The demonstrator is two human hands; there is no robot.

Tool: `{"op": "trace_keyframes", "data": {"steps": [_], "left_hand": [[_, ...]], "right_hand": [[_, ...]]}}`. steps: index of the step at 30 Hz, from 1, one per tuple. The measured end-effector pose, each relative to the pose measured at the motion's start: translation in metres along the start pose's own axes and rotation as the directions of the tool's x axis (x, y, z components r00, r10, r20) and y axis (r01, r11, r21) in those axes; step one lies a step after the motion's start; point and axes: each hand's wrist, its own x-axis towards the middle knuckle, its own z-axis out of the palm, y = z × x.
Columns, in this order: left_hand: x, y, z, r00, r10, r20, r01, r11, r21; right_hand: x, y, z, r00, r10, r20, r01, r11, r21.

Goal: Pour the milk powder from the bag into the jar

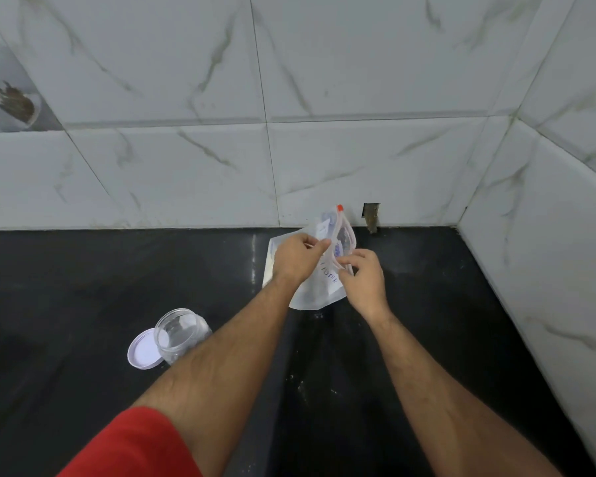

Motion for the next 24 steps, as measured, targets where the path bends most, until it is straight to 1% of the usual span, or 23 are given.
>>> {"op": "trace_keyframes", "data": {"steps": [2, 5, 7, 11, 13, 14, 16, 20, 22, 24], "left_hand": [[0.002, 0.011, -0.009, 1.0, 0.019, -0.012, -0.019, 0.999, 0.044], [0.002, 0.02, -0.027, 0.997, 0.044, -0.066, -0.033, 0.987, 0.158], [0.001, 0.019, -0.038, 0.994, 0.043, -0.1, -0.023, 0.981, 0.193], [-0.004, 0.01, -0.06, 0.991, 0.042, -0.13, -0.023, 0.989, 0.145], [-0.008, 0.006, -0.071, 0.989, 0.045, -0.142, -0.029, 0.994, 0.108], [-0.011, 0.005, -0.077, 0.989, 0.051, -0.142, -0.037, 0.994, 0.1], [-0.014, 0.004, -0.089, 0.989, 0.062, -0.137, -0.051, 0.995, 0.087], [-0.019, 0.001, -0.118, 0.989, 0.083, -0.124, -0.07, 0.992, 0.107], [-0.02, -0.002, -0.136, 0.989, 0.087, -0.118, -0.073, 0.99, 0.117], [-0.019, -0.007, -0.156, 0.987, 0.093, -0.133, -0.072, 0.986, 0.15]], "right_hand": [[-0.004, -0.015, 0.0, 0.999, -0.041, -0.014, 0.042, 0.999, 0.019], [-0.013, -0.037, 0.002, 0.993, -0.115, 0.023, 0.115, 0.993, 0.019], [-0.016, -0.046, 0.004, 0.991, -0.127, 0.044, 0.126, 0.992, 0.02], [-0.016, -0.072, 0.001, 0.992, -0.129, 0.016, 0.126, 0.985, 0.114], [-0.012, -0.086, 0.001, 0.998, -0.069, 0.01, 0.067, 0.989, 0.129], [-0.009, -0.093, 0.002, 0.999, -0.037, 0.007, 0.036, 0.993, 0.108], [-0.003, -0.11, 0.005, 1.0, 0.016, 0.018, -0.017, 1.0, 0.01], [0.007, -0.139, 0.01, 0.976, 0.166, 0.143, -0.144, 0.978, -0.149], [0.012, -0.151, 0.008, 0.968, 0.168, 0.189, -0.125, 0.967, -0.221], [0.016, -0.163, 0.001, 0.972, 0.135, 0.191, -0.087, 0.967, -0.241]]}}
